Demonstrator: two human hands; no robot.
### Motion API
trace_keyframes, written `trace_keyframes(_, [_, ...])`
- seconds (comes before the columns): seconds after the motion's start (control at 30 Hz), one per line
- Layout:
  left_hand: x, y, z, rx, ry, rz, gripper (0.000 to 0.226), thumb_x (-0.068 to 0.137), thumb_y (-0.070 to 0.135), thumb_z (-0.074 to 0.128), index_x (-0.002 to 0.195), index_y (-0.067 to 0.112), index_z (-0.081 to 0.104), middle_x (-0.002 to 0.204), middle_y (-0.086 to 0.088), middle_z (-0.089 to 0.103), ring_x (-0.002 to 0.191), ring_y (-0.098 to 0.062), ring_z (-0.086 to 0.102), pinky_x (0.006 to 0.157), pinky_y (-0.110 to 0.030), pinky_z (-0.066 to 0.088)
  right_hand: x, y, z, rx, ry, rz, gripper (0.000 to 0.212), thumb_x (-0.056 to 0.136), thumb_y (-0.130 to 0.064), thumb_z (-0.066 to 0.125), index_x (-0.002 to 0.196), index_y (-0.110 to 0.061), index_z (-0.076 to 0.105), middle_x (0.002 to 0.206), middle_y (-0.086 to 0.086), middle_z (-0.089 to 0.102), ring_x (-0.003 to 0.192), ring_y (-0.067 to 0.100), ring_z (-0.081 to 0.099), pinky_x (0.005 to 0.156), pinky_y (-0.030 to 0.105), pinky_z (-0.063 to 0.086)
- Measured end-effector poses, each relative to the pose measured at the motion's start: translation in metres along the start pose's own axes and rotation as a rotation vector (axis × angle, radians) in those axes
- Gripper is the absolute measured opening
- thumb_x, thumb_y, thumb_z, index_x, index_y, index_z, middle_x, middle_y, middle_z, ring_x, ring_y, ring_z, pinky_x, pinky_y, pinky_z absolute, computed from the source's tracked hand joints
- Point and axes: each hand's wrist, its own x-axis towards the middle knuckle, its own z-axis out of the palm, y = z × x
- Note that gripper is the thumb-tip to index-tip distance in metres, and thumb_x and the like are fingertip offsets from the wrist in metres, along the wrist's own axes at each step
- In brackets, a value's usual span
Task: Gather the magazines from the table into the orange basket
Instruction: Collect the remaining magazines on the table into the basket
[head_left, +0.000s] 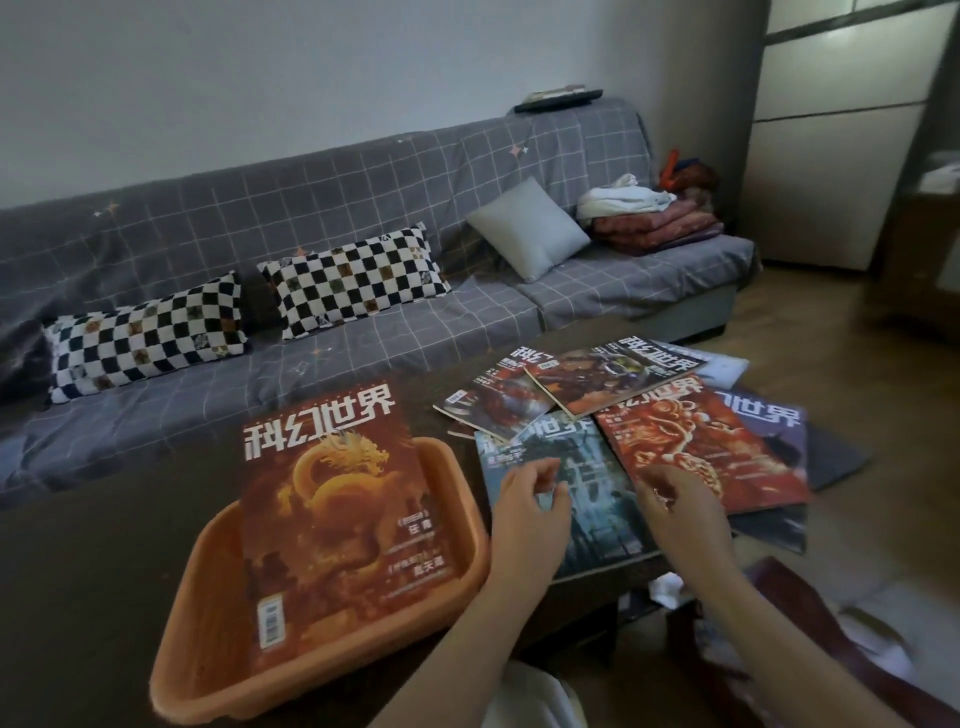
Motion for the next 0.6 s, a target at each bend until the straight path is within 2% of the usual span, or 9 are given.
trace_keyframes(0.13, [0.013,0.002,0.048,-0.071,-0.136,-0.162,0.033,0.095,0.024,0.054,0.128,0.024,0.054,0.118,0.01,0.057,0.098,0.002,0.052,0.062,-0.002,0.037,0.011,0.04,-0.021,-0.245,0.047,0.133,0.03,0.089,-0.031,0.057,0.112,-0.014,0.064,0.111,0.007,0.066,0.104,0.027,0.054,0.086,0.038,0.045])
trace_keyframes(0.2, [0.019,0.002,0.067,-0.092,-0.193,-0.224,0.039,0.096,0.025,0.053,0.134,0.02,0.051,0.128,0.007,0.056,0.102,0.0,0.051,0.069,-0.005,0.037,0.017,0.057,-0.029,-0.363,0.031,0.164,0.037,0.09,-0.039,0.054,0.119,-0.017,0.061,0.121,0.005,0.062,0.115,0.027,0.049,0.096,0.04,0.038])
trace_keyframes(0.3, [0.029,0.004,0.088,-0.138,-0.262,-0.334,0.046,0.096,0.025,0.053,0.14,0.014,0.045,0.137,0.001,0.054,0.114,-0.012,0.055,0.086,-0.019,0.043,0.027,0.079,-0.036,-0.461,-0.029,0.198,0.049,0.09,-0.049,0.048,0.131,-0.021,0.051,0.14,0.003,0.046,0.133,0.025,0.033,0.109,0.042,0.022])
trace_keyframes(0.37, [0.035,0.004,0.099,-0.152,-0.269,-0.387,0.047,0.096,0.024,0.054,0.14,0.013,0.045,0.135,-0.003,0.055,0.112,-0.017,0.058,0.088,-0.025,0.046,0.036,0.088,-0.04,-0.477,-0.045,0.22,0.056,0.088,-0.053,0.049,0.135,-0.024,0.045,0.147,0.002,0.037,0.138,0.025,0.022,0.111,0.042,0.014])
trace_keyframes(0.43, [0.04,0.003,0.108,-0.155,-0.245,-0.41,0.044,0.095,0.024,0.056,0.137,0.012,0.048,0.131,-0.004,0.058,0.11,-0.018,0.06,0.086,-0.026,0.049,0.045,0.096,-0.044,-0.492,-0.042,0.267,0.065,0.084,-0.059,0.05,0.138,-0.024,0.041,0.15,0.003,0.031,0.14,0.027,0.017,0.112,0.044,0.012])
trace_keyframes(0.5, [0.047,0.002,0.115,-0.194,-0.235,-0.45,0.042,0.095,0.024,0.057,0.134,0.009,0.051,0.125,-0.006,0.061,0.104,-0.017,0.063,0.084,-0.027,0.052,0.054,0.103,-0.049,-0.504,-0.051,0.335,0.076,0.079,-0.066,0.051,0.141,-0.024,0.035,0.152,0.005,0.027,0.139,0.029,0.017,0.111,0.045,0.015])
trace_keyframes(0.6, [0.052,0.001,0.123,-0.244,-0.237,-0.492,0.044,0.091,0.025,0.063,0.129,0.006,0.051,0.116,-0.004,0.06,0.085,-0.012,0.066,0.081,-0.03,0.057,0.062,0.11,-0.053,-0.539,-0.027,0.364,0.083,0.073,-0.072,0.053,0.139,-0.024,0.038,0.145,0.008,0.035,0.132,0.031,0.025,0.107,0.045,0.023])
